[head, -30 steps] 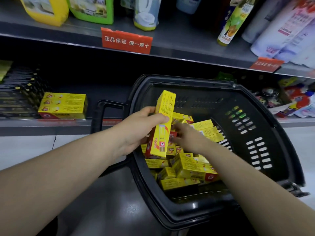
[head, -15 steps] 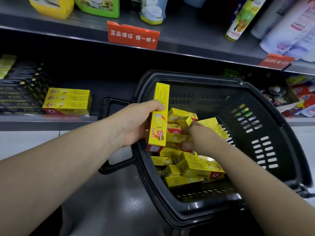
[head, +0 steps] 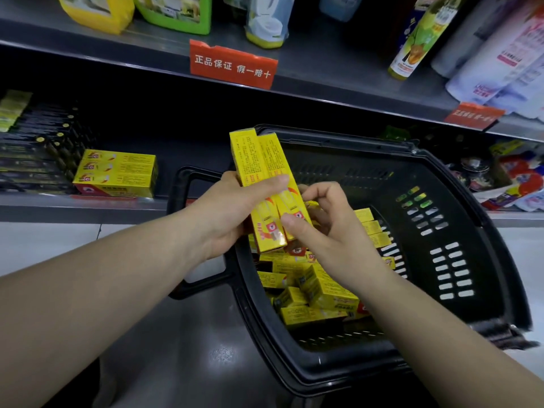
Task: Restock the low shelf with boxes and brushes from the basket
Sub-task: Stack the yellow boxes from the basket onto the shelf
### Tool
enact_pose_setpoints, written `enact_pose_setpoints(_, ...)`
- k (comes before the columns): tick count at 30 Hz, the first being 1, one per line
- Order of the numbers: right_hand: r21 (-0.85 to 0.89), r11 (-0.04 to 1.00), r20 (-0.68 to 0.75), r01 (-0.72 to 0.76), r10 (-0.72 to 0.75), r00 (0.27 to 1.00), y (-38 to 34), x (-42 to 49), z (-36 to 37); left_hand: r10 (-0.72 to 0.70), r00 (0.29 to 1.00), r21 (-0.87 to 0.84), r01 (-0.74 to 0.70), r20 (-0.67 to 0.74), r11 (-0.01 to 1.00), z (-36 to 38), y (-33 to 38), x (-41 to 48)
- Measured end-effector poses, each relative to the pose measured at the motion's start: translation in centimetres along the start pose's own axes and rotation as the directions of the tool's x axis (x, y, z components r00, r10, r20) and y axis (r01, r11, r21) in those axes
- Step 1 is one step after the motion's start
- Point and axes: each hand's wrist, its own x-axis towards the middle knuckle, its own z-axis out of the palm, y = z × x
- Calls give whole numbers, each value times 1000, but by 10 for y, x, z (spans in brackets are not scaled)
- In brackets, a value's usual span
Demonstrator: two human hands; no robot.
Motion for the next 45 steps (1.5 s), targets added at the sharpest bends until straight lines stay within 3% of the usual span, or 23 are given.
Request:
enact_pose_setpoints(3,80,997,40,-18,14,999,8,13,-12,28,999,45,-27,-20,999,-6,5,1)
enact_pose_setpoints(6,-235,965,14,-115,121,993,38,41,-24,30,998,41,-27,-53,999,-12,11,3)
enact_pose_setpoints(9,-723,672,143,-163,377,915,90,69,-22,28,998,37,-26,-56,999,-17,15,3)
enact_pose_setpoints(11,-887,451,152,-99,487,860,120,76,-12,23,998,35,-21,-63,999,-20,17,3)
enact_pose_setpoints(13,-960,278,129,-7,467,875,140,78,-2,9,997,30,-7,-79,1000,-22,19,2)
enact_pose_setpoints(15,-977,211,116,31,405,907,147,78,2,-3,995,27,6,-96,1000,-24,20,2)
enact_pose_setpoints(18,-981,189,113,35,419,901,146,75,2,-17,994,28,20,-106,999,-28,22,1)
enact_pose_setpoints(20,-975,217,42,-52,407,912,136,71,-3,-29,994,14,31,-105,999,-31,24,-1)
enact_pose_setpoints(23,-850,439,-126,-291,367,922,101,63,-17,-42,993,-30,39,-106,999,-36,27,-4)
enact_pose_setpoints(24,-752,551,-176,-361,360,916,86,61,-22,-45,993,-43,40,-107,998,-37,28,-6)
enact_pose_setpoints(26,-391,804,-213,-448,394,894,52,57,-25,-51,993,-65,44,-107,997,-41,30,-9)
enact_pose_setpoints(28,-45,900,-128,-433,424,896,18,52,-16,-52,993,-83,43,-108,996,-46,31,-13)
enact_pose_setpoints(31,68,938,16,-339,338,941,-20,47,11,-41,992,-89,31,-119,996,-54,34,-18)
enact_pose_setpoints(34,112,960,71,-258,251,965,-43,52,42,-31,988,-123,12,-149,992,-67,38,-22)
enact_pose_setpoints(39,131,939,121,-319,304,945,-63,86,76,-75,983,-154,50,-166,987,-99,44,-31)
enact_pose_setpoints(42,12,943,248,-334,321,914,-68,117,98,-74,974,-170,37,-214,985,-123,46,-38)
enact_pose_setpoints(45,41,906,344,-422,383,857,-72,148,123,-31,945,-166,-24,-325,986,-148,50,-42)
